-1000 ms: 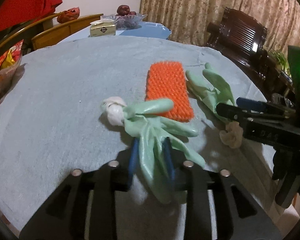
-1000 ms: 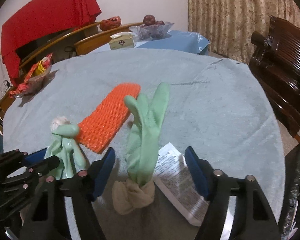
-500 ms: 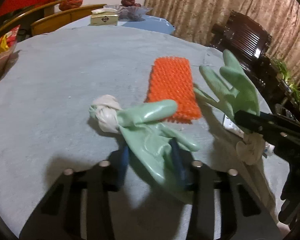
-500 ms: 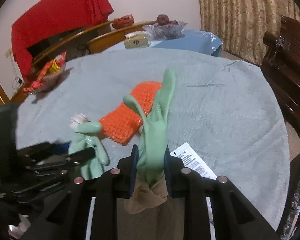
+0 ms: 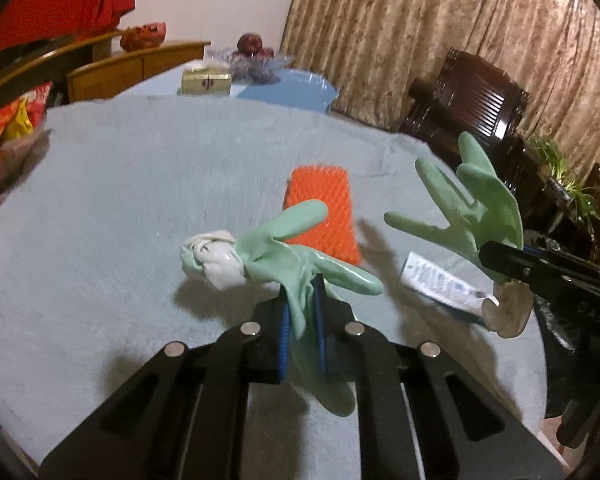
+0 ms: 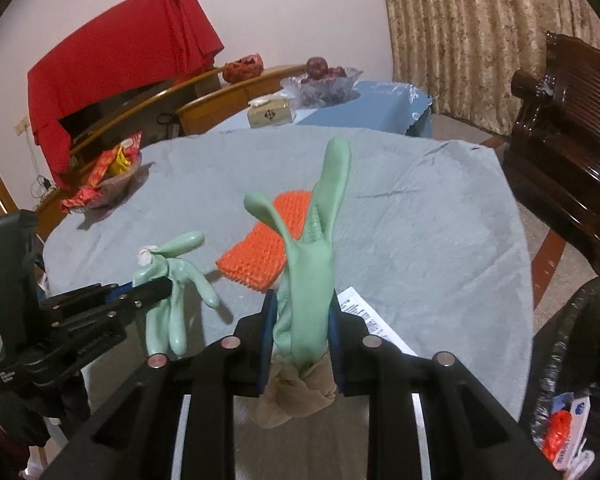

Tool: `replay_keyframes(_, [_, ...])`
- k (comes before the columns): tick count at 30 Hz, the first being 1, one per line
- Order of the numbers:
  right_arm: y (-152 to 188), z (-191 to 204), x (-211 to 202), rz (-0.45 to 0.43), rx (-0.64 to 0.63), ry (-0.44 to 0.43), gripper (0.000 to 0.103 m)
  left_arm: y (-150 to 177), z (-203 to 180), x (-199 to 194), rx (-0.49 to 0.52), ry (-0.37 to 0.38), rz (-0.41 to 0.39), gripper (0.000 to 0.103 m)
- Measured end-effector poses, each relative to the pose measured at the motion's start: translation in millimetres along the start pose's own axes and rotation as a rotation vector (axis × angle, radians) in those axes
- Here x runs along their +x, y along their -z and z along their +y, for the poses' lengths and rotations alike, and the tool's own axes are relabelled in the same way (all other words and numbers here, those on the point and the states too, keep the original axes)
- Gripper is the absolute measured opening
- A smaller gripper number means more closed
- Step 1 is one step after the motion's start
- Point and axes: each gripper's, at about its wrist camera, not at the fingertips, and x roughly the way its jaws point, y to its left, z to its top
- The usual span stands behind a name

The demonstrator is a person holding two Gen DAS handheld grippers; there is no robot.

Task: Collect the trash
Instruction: 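Carry both green gloves over the trash bin and open both grippers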

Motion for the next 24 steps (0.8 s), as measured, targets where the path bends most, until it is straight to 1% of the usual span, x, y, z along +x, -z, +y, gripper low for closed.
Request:
replay_keyframes(3, [-2.0,-0.9,-14.8,-0.020,0.006,0.002,0.024,-3.2,-8.5,-14.5,0.016,0.010,-0.028,0.009])
replay_keyframes(6, [-2.1,-2.4,-32.4,-0.046,0.011,0.007,0.024,-7.6,-22.9,-29.1,0.052,0.015,-0.057,0.009])
replay_keyframes(12, [-4.7,-4.9,-68.1,-0.107,0.009,0.020,0.024,-20.1,-54.6,-51.6,0.088,0.064,-0.109,0.009])
replay_keyframes(15, [-2.5,-9.7,-87.2,-0.134,0.008,0.033,0.024,-24.9,-76.3,-61.4,0.122,0.090,-0.133,0.009])
replay_keyframes(24, [5.3,-34.9,-137.4,-0.190,0.039,0.092,0.024,-29.0,-125.5,-70.4,0.181,0.162,-0.155,0.009])
